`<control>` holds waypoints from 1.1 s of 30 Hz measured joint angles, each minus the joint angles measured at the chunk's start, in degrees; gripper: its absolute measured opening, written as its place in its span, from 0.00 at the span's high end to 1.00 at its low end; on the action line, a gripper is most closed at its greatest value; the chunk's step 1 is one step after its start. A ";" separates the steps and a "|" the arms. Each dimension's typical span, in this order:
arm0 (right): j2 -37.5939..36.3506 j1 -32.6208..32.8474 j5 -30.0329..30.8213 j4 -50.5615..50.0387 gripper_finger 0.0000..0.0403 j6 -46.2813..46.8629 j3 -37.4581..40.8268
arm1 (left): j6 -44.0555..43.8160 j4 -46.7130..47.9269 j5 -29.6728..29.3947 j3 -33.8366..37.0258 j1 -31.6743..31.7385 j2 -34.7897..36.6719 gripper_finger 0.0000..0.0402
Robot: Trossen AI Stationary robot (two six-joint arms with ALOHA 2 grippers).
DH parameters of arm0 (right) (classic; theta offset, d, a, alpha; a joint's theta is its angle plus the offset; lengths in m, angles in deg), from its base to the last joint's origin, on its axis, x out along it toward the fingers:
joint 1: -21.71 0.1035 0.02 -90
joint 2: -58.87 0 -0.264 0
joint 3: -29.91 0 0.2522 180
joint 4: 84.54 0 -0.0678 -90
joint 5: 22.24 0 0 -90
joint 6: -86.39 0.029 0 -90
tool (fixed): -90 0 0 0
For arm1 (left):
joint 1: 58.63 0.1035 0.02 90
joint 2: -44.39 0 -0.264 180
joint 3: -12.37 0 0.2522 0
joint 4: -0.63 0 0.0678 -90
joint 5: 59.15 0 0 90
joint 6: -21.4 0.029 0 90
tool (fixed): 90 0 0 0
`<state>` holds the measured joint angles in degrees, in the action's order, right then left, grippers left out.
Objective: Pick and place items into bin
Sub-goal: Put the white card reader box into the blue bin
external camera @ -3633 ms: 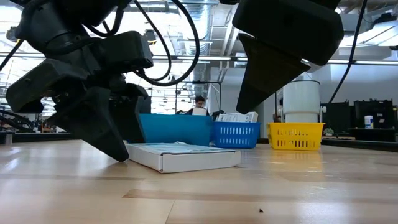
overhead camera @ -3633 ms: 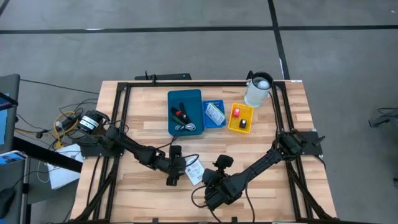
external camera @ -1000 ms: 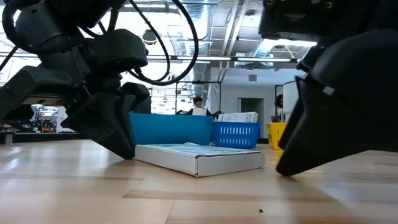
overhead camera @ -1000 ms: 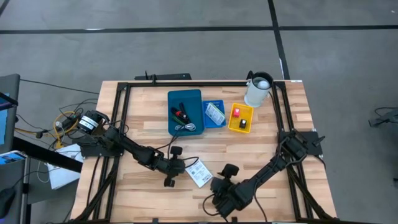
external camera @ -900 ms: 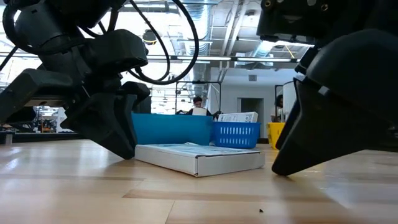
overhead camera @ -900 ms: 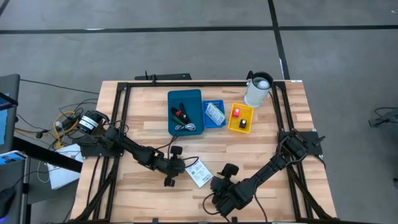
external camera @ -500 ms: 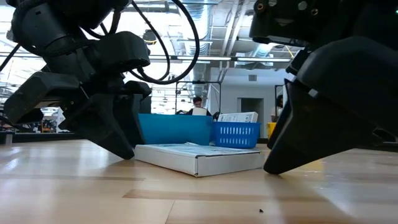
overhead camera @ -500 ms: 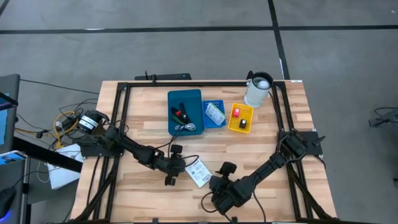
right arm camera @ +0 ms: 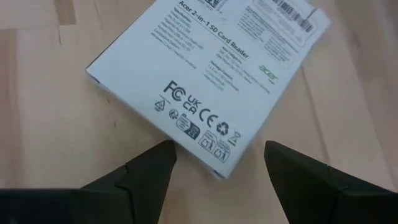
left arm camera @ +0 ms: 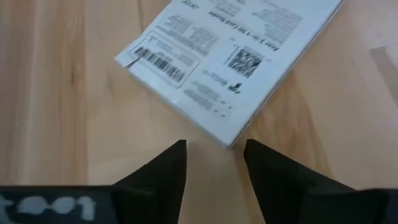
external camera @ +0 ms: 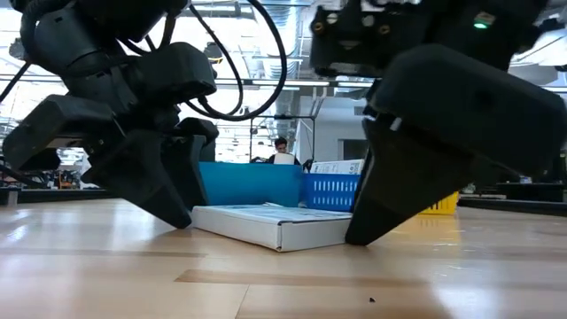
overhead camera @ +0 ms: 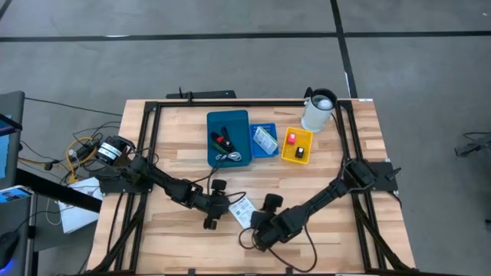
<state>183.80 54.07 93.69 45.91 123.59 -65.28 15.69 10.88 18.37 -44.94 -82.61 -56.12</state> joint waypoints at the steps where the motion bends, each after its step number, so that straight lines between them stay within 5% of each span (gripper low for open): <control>1: -0.04 -0.41 -1.32 0.13 0.37 -0.14 -0.03 | 0.00 -0.30 0.29 0.02 0.00 -0.02 0.61; 8: -0.14 -2.58 -7.27 3.32 0.43 -0.80 -0.09 | -0.74 -0.74 0.69 0.02 -0.04 -0.02 0.61; 21: 0.06 -3.50 -7.39 10.50 0.87 -8.25 0.33 | -2.21 -2.79 0.17 0.22 -0.11 0.04 0.61; 27: 0.06 -3.76 -5.95 11.49 0.89 -10.27 0.39 | -2.21 -3.03 0.08 0.23 -0.11 0.07 0.64; 33: 0.06 -4.13 -4.99 11.89 0.89 -10.72 0.37 | -2.21 -2.72 0.12 0.22 -0.11 0.13 0.78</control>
<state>183.86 49.94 88.71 57.80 112.87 -64.91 13.48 8.16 18.49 -44.72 -82.72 -55.99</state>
